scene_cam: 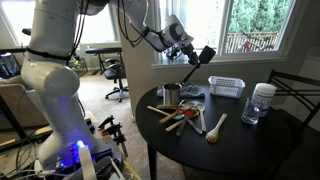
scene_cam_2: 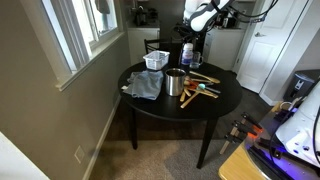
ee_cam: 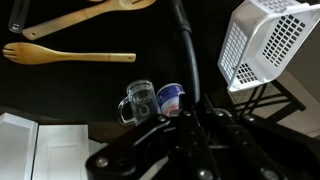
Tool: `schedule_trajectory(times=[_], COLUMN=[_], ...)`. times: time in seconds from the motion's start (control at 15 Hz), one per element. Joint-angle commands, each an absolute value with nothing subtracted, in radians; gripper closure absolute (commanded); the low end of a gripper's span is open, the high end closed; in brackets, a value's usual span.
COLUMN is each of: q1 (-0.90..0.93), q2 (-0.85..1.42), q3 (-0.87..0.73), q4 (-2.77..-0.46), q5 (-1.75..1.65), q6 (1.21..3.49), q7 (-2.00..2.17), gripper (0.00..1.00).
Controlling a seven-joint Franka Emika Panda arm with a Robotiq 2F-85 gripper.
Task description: Put the black spatula in the silver tin
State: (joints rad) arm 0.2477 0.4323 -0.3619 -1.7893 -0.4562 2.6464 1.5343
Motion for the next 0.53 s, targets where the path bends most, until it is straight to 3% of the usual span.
schedule_trajectory(times=[0.0, 0.47], q1=[0.28, 0.294], q2=[0.381, 0.373], q3=[-0.368, -0.331], q4=[-1.861, -1.919], q5=[-0.564, -0.724], q6=[2.672, 2.705], q7=[1.628, 1.746], gripper=[0.92, 0.92])
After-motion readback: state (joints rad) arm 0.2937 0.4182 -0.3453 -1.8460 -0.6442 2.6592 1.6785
